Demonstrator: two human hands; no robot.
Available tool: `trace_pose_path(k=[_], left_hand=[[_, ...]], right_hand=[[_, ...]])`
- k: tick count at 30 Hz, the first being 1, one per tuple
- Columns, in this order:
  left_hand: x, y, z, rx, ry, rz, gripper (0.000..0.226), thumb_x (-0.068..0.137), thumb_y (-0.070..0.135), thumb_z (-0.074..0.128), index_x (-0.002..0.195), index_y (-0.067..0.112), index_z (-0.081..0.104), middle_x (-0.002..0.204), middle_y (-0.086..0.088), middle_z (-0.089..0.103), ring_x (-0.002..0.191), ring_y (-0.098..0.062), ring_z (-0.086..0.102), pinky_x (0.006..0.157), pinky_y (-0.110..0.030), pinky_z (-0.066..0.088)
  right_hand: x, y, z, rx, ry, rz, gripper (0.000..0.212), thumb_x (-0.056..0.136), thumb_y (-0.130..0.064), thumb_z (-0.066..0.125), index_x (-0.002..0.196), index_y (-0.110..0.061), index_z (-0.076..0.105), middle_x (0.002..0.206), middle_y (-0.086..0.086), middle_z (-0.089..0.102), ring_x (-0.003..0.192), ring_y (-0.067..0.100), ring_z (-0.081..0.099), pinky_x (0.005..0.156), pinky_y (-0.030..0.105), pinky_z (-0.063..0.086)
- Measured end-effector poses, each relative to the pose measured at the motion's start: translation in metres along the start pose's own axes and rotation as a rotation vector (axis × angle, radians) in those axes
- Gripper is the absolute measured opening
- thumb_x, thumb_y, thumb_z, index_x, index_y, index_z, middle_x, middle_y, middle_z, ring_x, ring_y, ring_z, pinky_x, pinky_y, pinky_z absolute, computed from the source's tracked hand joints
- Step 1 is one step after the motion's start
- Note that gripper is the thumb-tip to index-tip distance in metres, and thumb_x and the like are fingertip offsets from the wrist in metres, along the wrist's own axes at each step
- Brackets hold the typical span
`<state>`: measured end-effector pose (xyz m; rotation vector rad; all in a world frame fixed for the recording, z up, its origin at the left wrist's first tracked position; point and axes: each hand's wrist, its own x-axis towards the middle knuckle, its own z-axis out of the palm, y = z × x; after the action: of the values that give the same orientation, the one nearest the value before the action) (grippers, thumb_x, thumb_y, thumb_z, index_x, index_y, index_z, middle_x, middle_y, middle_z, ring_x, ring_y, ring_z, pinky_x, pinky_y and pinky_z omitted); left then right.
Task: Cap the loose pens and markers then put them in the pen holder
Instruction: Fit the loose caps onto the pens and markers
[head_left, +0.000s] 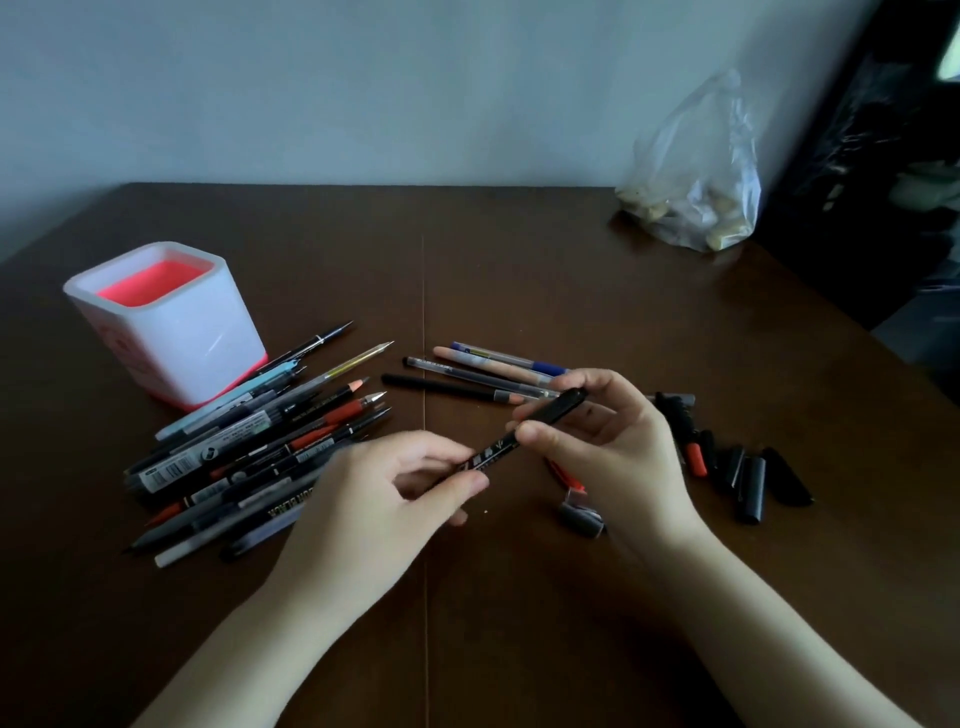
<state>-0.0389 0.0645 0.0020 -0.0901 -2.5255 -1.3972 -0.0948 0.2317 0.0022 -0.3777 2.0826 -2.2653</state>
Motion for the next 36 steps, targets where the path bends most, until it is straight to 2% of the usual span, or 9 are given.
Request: trace_pose_path(k=[4,9,13,16,22,25,29,33,36], left_hand=[[0.005,0.001,-0.004,-0.141,0.103,-0.109,0.007,0.067,0.015,0.077,0.070,0.019,0.072,0.063,0.006,0.071,0.059,-0.005,0.066,0.054,-0.009,0.049],[0.012,-0.003,-0.004,-0.646,0.219,-0.362,0.006,0.055,0.016,0.074,0.054,0.021,0.071,0.054,0.004,0.066,0.054,-0.007,0.062,0.056,-0.022,0.053],[0.019,-0.011,-0.010,-0.863,0.265,-0.333,0.014,0.046,0.030,0.079,0.054,0.024,0.070,0.059,0.011,0.068,0.071,-0.008,0.066,0.057,-0.022,0.053],[0.020,-0.014,-0.012,-0.954,0.235,-0.287,0.028,0.039,0.038,0.086,0.056,0.023,0.069,0.065,0.006,0.070,0.071,-0.012,0.070,0.056,-0.026,0.056],[0.015,-0.016,0.000,-0.616,0.311,-0.216,0.015,0.063,0.035,0.070,0.066,0.021,0.065,0.052,0.007,0.059,0.043,-0.007,0.050,0.046,-0.026,0.045],[0.009,-0.010,0.000,-0.487,0.312,-0.144,0.014,0.067,0.034,0.064,0.071,0.021,0.065,0.050,0.004,0.055,0.044,-0.010,0.045,0.038,-0.022,0.036],[0.010,-0.015,-0.001,-0.360,0.283,-0.153,0.009,0.070,0.033,0.067,0.075,0.025,0.066,0.049,0.004,0.057,0.049,-0.008,0.051,0.048,-0.026,0.041],[0.009,-0.016,0.001,-0.352,0.234,-0.133,0.018,0.079,0.009,0.067,0.076,0.026,0.065,0.053,0.009,0.061,0.048,0.001,0.053,0.045,-0.011,0.041],[0.007,-0.013,0.001,-0.267,0.166,-0.105,0.018,0.079,0.010,0.067,0.080,0.028,0.066,0.056,0.014,0.063,0.050,0.004,0.054,0.048,-0.006,0.041]], right_hand=[[0.003,-0.003,-0.008,-0.206,-0.086,0.166,0.021,0.065,-0.015,0.075,0.080,-0.019,0.061,0.081,-0.001,0.073,0.081,0.022,0.069,0.074,0.034,0.057],[0.000,-0.016,-0.014,-0.726,-0.197,0.106,0.011,0.078,-0.026,0.069,0.086,-0.031,0.064,0.084,-0.015,0.065,0.076,-0.001,0.063,0.064,0.012,0.053],[0.001,-0.032,-0.050,-0.873,0.126,-0.017,0.006,0.081,-0.025,0.065,0.084,-0.031,0.064,0.076,-0.017,0.063,0.070,-0.003,0.058,0.054,0.011,0.045],[0.011,-0.031,-0.088,-1.041,0.205,0.100,0.008,0.084,-0.023,0.061,0.090,-0.025,0.067,0.082,-0.009,0.064,0.071,-0.001,0.055,0.055,0.013,0.040],[0.032,-0.010,-0.088,-1.272,-0.007,0.160,0.021,0.087,-0.028,0.056,0.105,-0.021,0.065,0.099,-0.006,0.057,0.083,0.008,0.052,0.070,0.021,0.045],[0.040,-0.002,-0.077,-1.378,-0.079,0.140,0.024,0.090,-0.032,0.052,0.109,-0.022,0.062,0.110,-0.002,0.055,0.094,0.013,0.053,0.076,0.024,0.046],[0.050,0.003,-0.072,-1.363,-0.015,0.204,0.024,0.089,-0.026,0.054,0.112,-0.020,0.060,0.117,0.002,0.055,0.099,0.017,0.055,0.078,0.027,0.049],[0.056,0.001,-0.073,-1.382,-0.027,0.243,0.021,0.084,-0.023,0.061,0.105,-0.020,0.062,0.117,0.004,0.053,0.098,0.019,0.054,0.076,0.029,0.051],[0.057,-0.001,-0.074,-1.367,-0.026,0.248,0.020,0.085,-0.020,0.060,0.104,-0.020,0.063,0.114,0.004,0.056,0.097,0.020,0.056,0.079,0.030,0.052]])
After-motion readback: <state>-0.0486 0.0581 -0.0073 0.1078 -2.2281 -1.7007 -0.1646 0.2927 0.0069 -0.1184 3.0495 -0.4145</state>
